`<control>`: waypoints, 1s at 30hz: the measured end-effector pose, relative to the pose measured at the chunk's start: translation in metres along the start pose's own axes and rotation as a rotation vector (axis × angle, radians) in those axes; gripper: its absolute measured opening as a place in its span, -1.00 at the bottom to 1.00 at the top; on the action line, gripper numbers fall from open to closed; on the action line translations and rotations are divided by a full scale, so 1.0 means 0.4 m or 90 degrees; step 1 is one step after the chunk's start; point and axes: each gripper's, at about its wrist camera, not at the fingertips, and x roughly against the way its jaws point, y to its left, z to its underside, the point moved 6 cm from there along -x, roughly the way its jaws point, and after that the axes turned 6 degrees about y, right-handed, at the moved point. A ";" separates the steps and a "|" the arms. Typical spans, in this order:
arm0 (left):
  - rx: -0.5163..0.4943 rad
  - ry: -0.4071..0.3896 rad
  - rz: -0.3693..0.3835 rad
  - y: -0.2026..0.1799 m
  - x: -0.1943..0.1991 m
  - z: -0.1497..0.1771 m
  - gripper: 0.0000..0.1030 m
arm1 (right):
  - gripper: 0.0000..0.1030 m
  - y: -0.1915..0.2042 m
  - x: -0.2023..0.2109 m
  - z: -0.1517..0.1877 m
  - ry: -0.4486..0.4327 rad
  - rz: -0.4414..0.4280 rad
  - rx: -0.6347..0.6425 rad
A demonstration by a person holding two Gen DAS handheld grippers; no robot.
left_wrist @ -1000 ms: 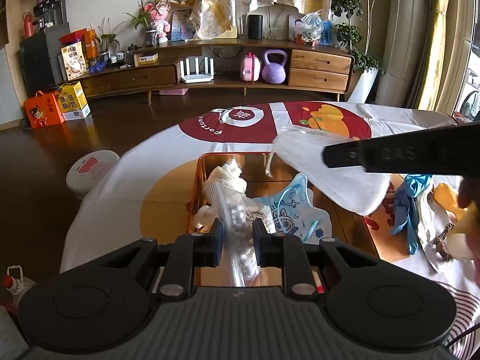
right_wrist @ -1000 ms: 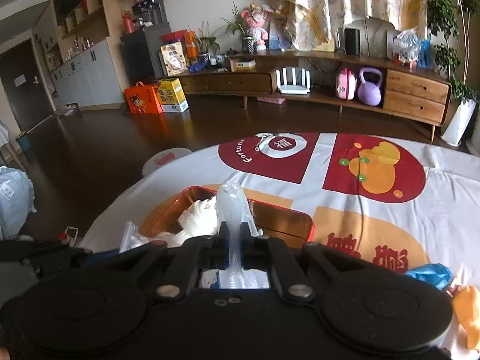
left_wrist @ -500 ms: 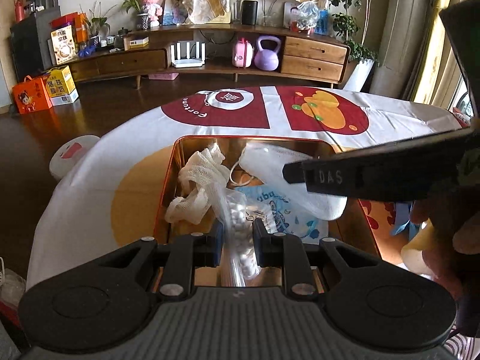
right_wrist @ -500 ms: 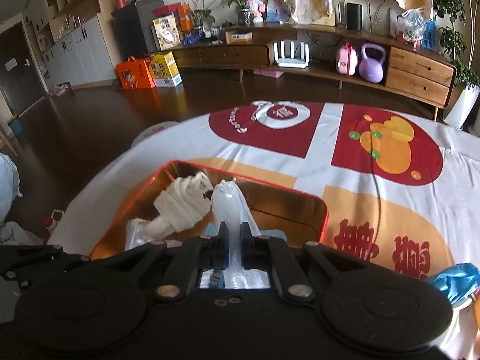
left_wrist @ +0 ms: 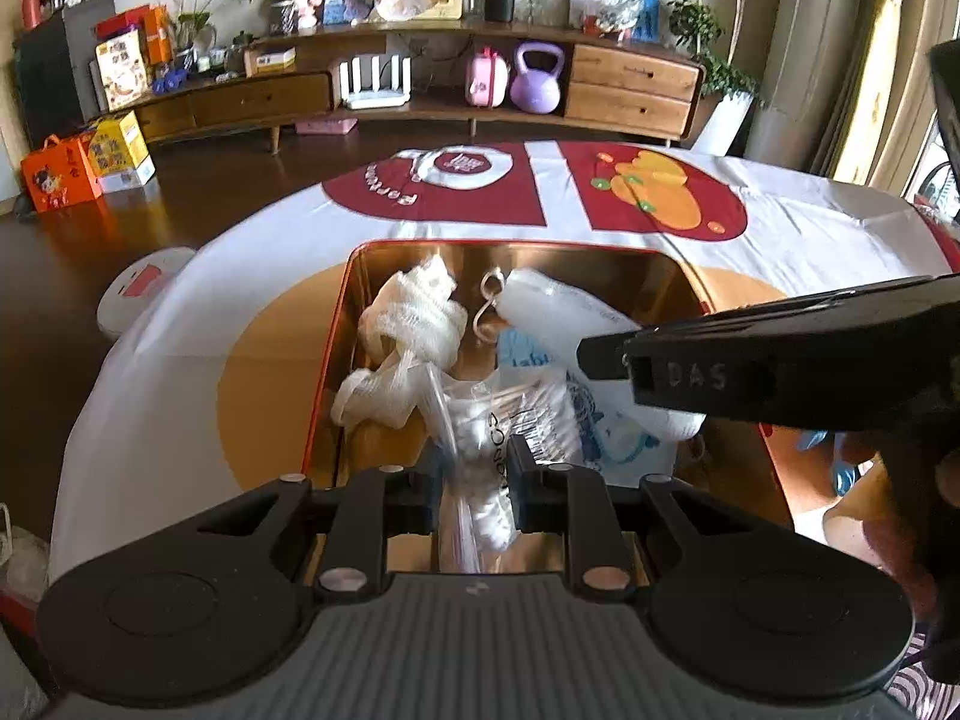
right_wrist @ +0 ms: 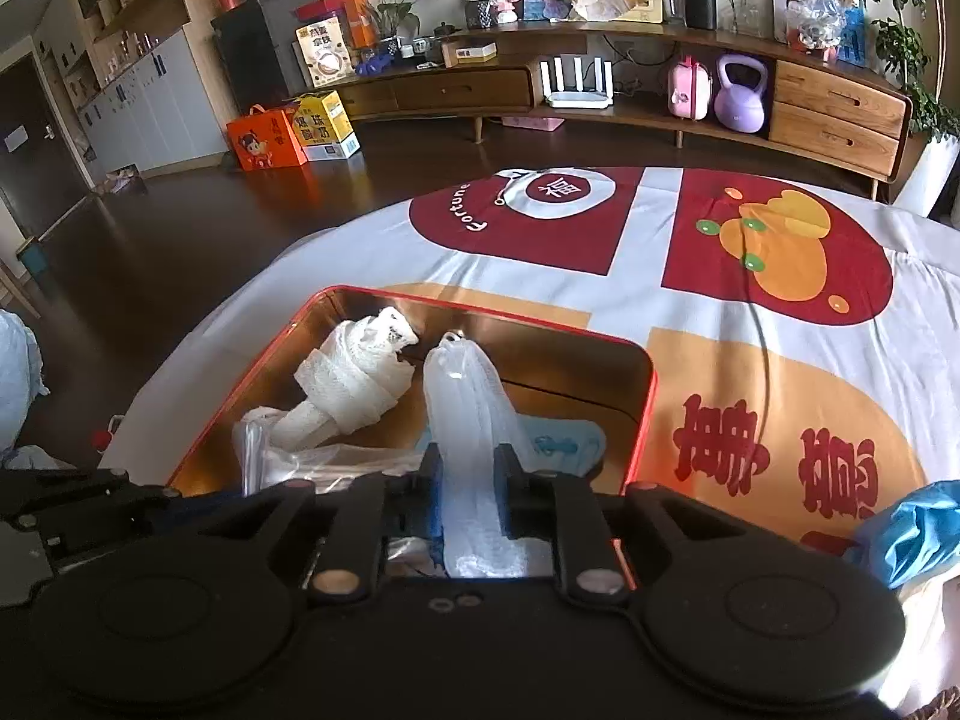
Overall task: Organize soft objects
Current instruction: 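Open both grippers to release the swab bag and plastic bag into the tin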
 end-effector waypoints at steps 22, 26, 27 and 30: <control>0.015 -0.054 -0.003 -0.014 0.132 0.017 0.37 | 0.09 0.000 0.149 0.035 -0.042 -0.009 0.013; 0.011 -0.070 -0.005 -0.028 0.166 0.020 0.37 | 0.19 0.002 0.206 0.042 -0.061 -0.018 0.011; 0.012 -0.074 -0.004 -0.031 0.175 0.022 0.37 | 0.20 0.003 0.220 0.046 -0.064 -0.021 0.009; 0.012 -0.089 0.002 -0.041 0.208 0.030 0.37 | 0.22 0.006 0.263 0.061 -0.076 -0.033 0.007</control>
